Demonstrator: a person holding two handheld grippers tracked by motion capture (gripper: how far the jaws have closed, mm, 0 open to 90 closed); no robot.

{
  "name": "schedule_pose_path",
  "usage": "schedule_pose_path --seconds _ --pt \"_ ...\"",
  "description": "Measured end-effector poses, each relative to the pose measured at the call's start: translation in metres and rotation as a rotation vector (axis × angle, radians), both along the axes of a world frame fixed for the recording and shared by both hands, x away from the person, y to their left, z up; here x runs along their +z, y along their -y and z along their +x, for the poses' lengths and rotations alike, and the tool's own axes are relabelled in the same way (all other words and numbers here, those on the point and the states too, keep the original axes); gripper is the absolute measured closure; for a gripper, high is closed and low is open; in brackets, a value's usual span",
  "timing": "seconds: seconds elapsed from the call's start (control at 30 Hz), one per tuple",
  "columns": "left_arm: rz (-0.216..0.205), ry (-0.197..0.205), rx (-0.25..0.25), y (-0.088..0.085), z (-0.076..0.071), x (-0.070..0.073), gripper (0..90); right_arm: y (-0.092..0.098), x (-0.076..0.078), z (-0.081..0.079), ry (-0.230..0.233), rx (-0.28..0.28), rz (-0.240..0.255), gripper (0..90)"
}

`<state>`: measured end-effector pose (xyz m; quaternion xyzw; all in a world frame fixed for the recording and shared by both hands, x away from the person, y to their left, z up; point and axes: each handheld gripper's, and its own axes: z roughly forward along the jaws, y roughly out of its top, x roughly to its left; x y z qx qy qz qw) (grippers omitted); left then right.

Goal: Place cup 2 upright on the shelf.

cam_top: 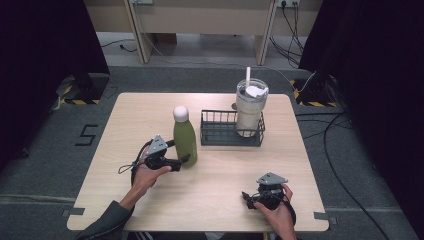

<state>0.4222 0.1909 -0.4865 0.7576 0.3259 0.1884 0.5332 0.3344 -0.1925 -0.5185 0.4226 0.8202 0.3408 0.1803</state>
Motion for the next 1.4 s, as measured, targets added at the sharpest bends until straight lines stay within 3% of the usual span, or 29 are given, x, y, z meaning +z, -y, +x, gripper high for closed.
schedule_pose_path --seconds 0.53,1.4 --pt "-0.002 0.004 0.000 0.008 0.008 -0.006 14.6 0.000 0.000 0.000 0.000 0.000 0.000 7.4" --pt "-0.050 0.023 -0.010 0.017 0.019 -0.017 16.1 0.000 0.000 0.000 0.000 0.002 0.000 7.4"
